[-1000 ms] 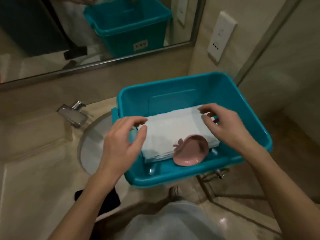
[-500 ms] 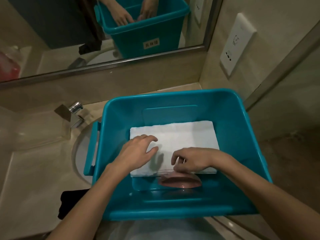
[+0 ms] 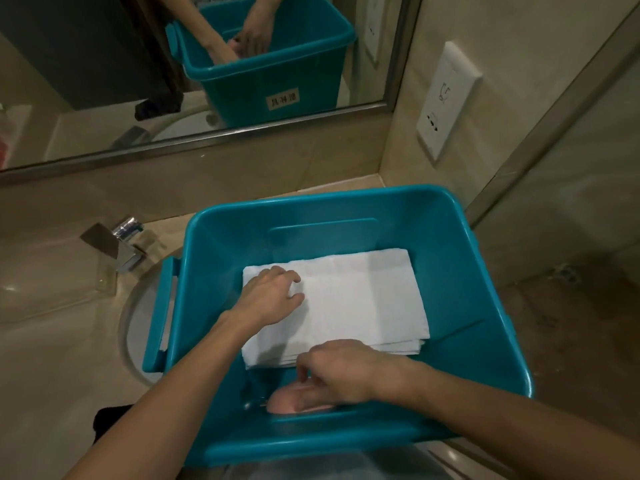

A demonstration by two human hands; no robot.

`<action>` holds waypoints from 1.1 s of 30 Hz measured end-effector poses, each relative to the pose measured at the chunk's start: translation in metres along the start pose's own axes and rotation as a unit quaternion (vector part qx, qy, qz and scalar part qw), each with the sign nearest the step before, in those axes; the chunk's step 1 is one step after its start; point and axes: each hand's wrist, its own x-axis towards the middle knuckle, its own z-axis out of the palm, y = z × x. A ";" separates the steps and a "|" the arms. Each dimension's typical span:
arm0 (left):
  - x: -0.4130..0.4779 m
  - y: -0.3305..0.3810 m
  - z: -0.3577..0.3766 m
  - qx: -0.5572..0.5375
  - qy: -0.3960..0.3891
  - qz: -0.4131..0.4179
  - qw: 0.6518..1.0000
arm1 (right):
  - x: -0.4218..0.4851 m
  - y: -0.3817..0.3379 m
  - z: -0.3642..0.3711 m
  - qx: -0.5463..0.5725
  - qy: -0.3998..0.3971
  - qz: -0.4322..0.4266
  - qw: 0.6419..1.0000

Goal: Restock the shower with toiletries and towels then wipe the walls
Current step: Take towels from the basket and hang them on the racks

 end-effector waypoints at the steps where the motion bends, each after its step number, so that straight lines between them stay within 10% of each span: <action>1: 0.001 0.000 0.003 -0.003 0.004 -0.005 1.000 | 0.001 -0.003 0.004 -0.025 0.024 -0.004 0.999; 15: 0.002 -0.010 0.004 -0.054 0.066 -0.088 0.992 | 0.011 0.098 -0.051 -0.007 0.135 0.218 0.967; 23: -0.006 0.017 0.015 -0.088 0.019 0.074 0.993 | 0.017 0.156 -0.068 -0.153 0.142 0.277 0.938; 33: -0.017 0.037 0.001 -0.254 -0.241 0.054 0.935 | 0.031 0.170 -0.067 -0.141 0.072 0.310 0.938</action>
